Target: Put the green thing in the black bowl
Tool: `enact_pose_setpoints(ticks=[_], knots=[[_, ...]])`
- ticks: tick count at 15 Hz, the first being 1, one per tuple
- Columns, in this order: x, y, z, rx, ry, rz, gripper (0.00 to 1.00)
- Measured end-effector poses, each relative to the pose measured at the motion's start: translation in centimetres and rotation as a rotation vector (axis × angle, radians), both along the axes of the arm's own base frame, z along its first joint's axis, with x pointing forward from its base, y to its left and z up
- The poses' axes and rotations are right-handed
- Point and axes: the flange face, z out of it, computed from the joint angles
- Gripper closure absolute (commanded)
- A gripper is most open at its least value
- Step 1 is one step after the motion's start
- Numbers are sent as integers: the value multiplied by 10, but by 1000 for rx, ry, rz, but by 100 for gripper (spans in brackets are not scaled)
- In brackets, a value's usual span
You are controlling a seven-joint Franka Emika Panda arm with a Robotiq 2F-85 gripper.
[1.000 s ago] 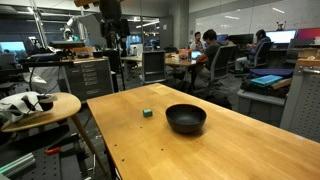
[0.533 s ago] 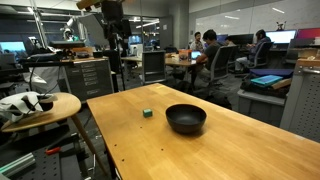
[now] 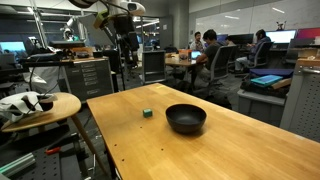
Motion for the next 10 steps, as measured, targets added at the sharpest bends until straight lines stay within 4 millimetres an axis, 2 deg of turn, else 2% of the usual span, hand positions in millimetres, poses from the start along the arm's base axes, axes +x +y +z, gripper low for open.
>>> enact_pose_setpoints(ticks=[5, 10], knots=[[23, -2, -37, 28, -49, -97, 0], [43, -3, -78, 83, -87, -117, 0]])
